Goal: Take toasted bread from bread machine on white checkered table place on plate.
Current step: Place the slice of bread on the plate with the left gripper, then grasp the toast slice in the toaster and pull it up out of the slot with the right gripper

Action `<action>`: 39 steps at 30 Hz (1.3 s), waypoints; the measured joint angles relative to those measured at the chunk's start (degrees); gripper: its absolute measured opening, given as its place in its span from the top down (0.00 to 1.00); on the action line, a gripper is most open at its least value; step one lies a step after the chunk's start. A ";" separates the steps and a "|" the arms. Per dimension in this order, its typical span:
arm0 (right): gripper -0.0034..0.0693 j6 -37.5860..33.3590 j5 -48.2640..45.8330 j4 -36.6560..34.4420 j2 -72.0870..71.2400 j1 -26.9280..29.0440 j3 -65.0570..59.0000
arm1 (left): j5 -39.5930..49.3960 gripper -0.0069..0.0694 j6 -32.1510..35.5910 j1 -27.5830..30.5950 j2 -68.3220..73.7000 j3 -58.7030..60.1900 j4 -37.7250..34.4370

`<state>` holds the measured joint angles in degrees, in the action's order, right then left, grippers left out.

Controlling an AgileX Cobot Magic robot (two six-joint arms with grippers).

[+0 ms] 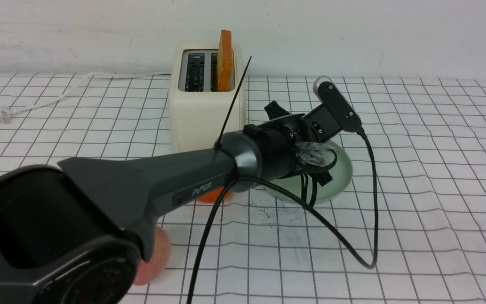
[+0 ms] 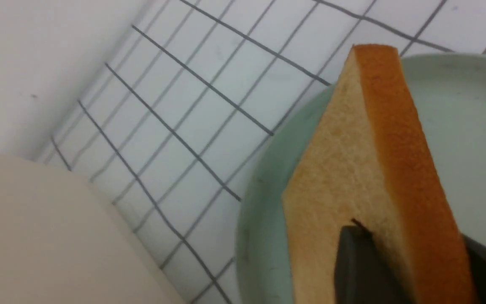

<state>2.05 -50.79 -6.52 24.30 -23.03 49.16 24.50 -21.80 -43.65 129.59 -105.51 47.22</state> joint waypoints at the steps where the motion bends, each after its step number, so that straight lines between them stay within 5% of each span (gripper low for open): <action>1: 0.93 0.00 -0.08 0.06 0.00 0.00 0.00 | 0.35 0.50 0.00 0.00 0.00 0.00 -1.19; 4: 0.93 -0.04 -0.17 0.12 0.00 0.00 0.00 | 1.19 0.36 0.00 0.00 0.00 0.00 -3.16; 6: 0.93 -0.04 -0.36 0.12 0.00 0.00 0.00 | 3.65 0.16 -0.06 -0.36 -0.33 0.00 -5.08; 9: 0.93 -0.04 -0.43 0.12 0.00 0.00 0.00 | 6.63 0.06 -0.06 -1.70 -0.88 0.00 -5.55; 15: 0.94 -0.04 -0.45 0.12 0.00 0.00 0.00 | 12.21 0.05 1.08 -6.80 -3.18 0.00 -2.07; 21: 0.95 -0.17 -0.45 0.12 0.00 0.00 0.00 | 15.60 0.13 -0.88 -9.72 -4.32 0.00 4.79; 29: 0.95 -0.17 -0.45 0.12 0.00 0.00 0.00 | 23.01 0.25 -1.65 -9.66 -9.55 0.00 2.97; 39: 0.95 -0.12 -3.92 0.12 5.62 0.00 1.84 | 30.91 0.89 -2.45 -8.03 -32.49 1.70 -15.76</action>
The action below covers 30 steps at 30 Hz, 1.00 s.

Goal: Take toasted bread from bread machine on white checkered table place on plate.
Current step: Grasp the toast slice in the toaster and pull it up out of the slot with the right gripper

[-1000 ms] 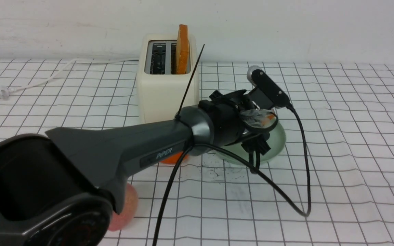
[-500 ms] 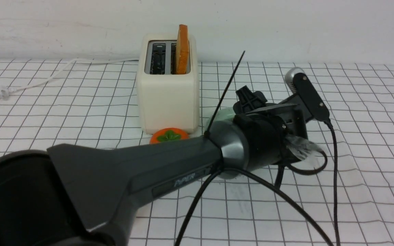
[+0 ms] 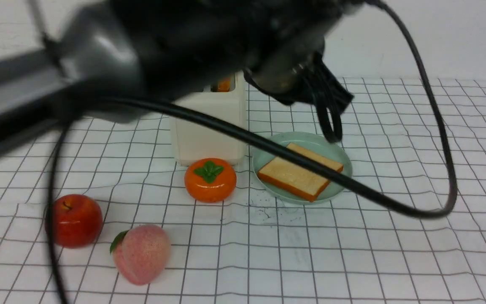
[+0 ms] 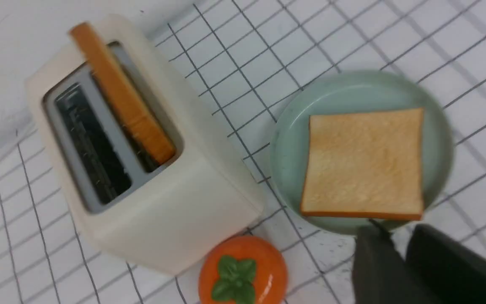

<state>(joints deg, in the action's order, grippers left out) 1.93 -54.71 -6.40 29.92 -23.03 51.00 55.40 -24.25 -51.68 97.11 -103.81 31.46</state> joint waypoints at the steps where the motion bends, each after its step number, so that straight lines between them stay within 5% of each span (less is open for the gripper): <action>1: 0.95 0.00 -0.48 -0.05 1.35 0.00 0.44 | -0.52 0.93 -0.58 0.00 -3.04 1.31 -0.89; 11: 0.95 0.04 -1.94 -4.04 13.82 0.00 5.81 | -12.93 0.93 -11.69 0.00 -37.36 31.67 -0.38; 16: 0.95 -5.58 -1.87 -11.91 27.24 -0.31 12.85 | -25.17 0.93 -25.36 0.00 -63.56 54.32 5.65; 20: 0.95 -7.42 -1.60 -13.45 36.00 -2.11 20.31 | -27.24 0.93 -32.02 0.00 -73.21 60.95 11.90; 24: 0.95 -4.75 -0.84 -9.46 45.83 -6.45 32.25 | -22.57 0.93 -38.81 0.00 -77.80 63.67 17.29; 30: 0.94 3.12 2.53 -1.12 57.12 -11.92 43.07 | -22.05 0.93 -39.55 0.00 -77.54 63.72 17.80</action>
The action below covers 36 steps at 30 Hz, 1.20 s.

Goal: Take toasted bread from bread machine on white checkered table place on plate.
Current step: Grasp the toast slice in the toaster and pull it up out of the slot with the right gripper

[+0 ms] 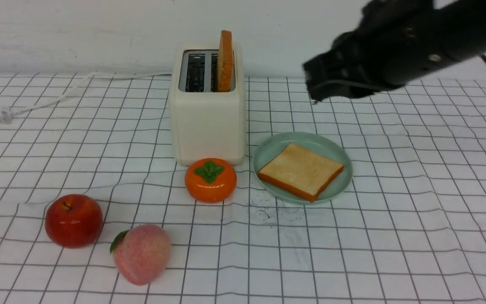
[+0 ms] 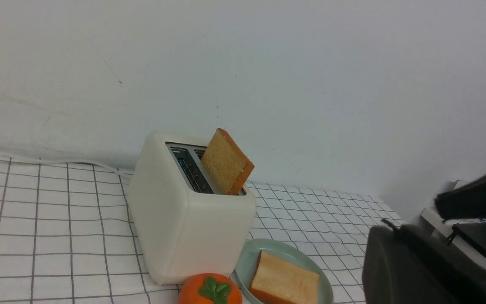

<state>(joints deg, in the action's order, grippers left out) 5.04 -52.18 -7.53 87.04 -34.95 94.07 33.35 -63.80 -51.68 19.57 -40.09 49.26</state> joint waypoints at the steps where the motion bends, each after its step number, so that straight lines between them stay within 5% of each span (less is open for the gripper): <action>1: 0.92 1.89 1.45 1.32 3.57 -0.66 2.74 | 0.00 0.93 0.18 0.00 0.52 0.02 -0.22; 8: 0.68 8.60 7.93 5.64 18.53 -0.83 16.22 | -0.95 0.93 7.45 0.00 4.63 0.07 -5.10; 14: 0.29 11.95 16.19 6.48 30.93 1.48 27.46 | -5.18 0.93 15.36 0.00 8.03 0.13 -9.70; 18: 0.20 13.51 19.75 6.73 35.73 3.58 30.46 | -6.20 0.93 17.19 0.00 7.98 0.19 -9.50; 25: 0.25 13.69 27.84 6.85 40.50 4.21 30.79 | -7.16 0.93 17.47 0.00 7.98 0.19 -9.21; 36: 0.56 16.05 31.49 9.21 44.36 4.21 30.90 | -7.74 0.93 17.47 0.00 7.98 0.19 -9.17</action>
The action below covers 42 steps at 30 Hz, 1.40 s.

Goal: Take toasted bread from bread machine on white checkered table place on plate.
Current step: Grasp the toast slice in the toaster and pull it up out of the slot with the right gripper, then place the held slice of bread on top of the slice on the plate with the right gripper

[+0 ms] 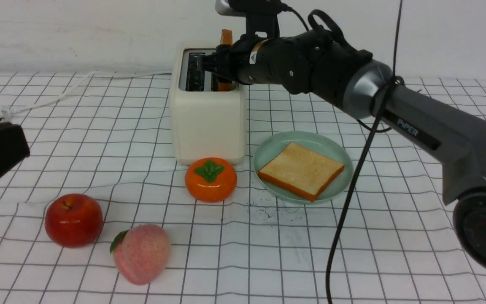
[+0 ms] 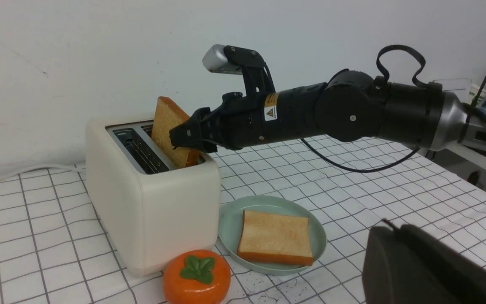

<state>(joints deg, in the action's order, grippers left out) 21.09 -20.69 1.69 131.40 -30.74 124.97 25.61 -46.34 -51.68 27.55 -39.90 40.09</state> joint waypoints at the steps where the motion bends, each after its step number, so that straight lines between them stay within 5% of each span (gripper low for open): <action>1: 0.62 0.11 0.00 0.07 0.00 0.06 0.07 | 0.00 0.93 0.00 0.00 0.00 0.00 0.02; 7: 0.79 0.43 -0.35 0.12 0.00 0.38 0.35 | -0.06 0.93 0.00 0.00 0.00 0.00 0.02; 30: 0.79 0.09 -3.67 -0.38 -12.38 0.28 0.35 | -0.05 0.92 0.00 0.00 0.00 0.00 0.07; 42: 0.80 -17.82 -43.23 -3.71 -31.88 2.59 0.21 | 5.74 0.93 1.02 0.00 0.00 0.00 -2.56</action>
<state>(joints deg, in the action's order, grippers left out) 3.27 -63.92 -2.02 99.52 -28.15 125.17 31.35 -45.32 -51.68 27.55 -39.90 37.53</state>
